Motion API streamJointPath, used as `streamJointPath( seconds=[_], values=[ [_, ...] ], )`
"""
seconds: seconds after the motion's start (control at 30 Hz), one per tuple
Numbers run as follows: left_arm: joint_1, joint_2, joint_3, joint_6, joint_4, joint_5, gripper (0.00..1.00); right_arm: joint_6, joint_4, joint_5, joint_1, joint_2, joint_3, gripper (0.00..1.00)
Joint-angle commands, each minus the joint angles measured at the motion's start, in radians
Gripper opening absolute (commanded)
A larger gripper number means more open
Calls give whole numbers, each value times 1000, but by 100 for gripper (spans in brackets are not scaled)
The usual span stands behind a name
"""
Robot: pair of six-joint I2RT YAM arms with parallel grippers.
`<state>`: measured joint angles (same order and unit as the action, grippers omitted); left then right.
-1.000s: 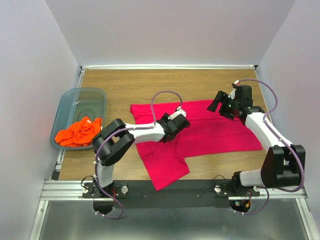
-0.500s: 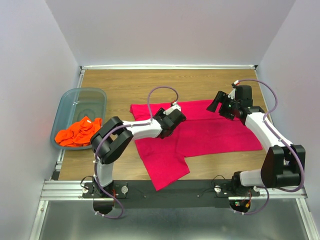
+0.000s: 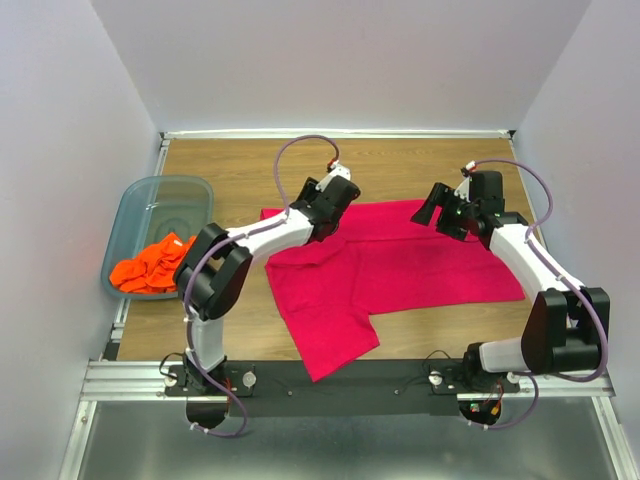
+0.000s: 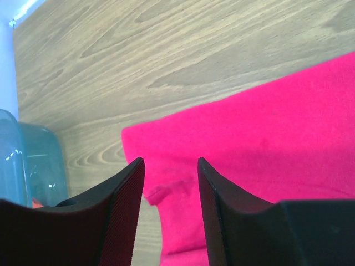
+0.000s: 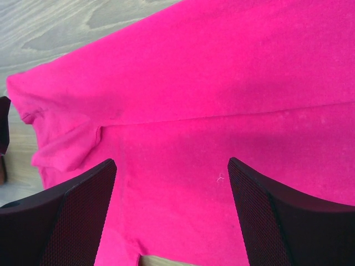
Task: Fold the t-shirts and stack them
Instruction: Fold the tshirt
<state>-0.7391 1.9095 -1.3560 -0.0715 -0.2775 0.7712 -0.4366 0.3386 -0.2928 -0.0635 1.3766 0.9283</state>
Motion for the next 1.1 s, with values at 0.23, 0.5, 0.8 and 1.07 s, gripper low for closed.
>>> streamJointPath(
  seconds=[0.23, 0.5, 0.8, 1.07],
  values=[
    [-212, -242, 300, -115, 8, -136, 52, 7, 8, -54, -1, 6, -8, 89],
    [-252, -139, 290, -99, 4, -84, 29, 2, 8, -78, -1, 25, -13, 89],
    [-264, -95, 258, -63, 8, -128, 35, 2, 10, -83, 1, 15, -19, 89],
    [-266, -55, 247, -39, 17, -130, 35, 2, 10, -85, -1, 15, -25, 89]
  ],
)
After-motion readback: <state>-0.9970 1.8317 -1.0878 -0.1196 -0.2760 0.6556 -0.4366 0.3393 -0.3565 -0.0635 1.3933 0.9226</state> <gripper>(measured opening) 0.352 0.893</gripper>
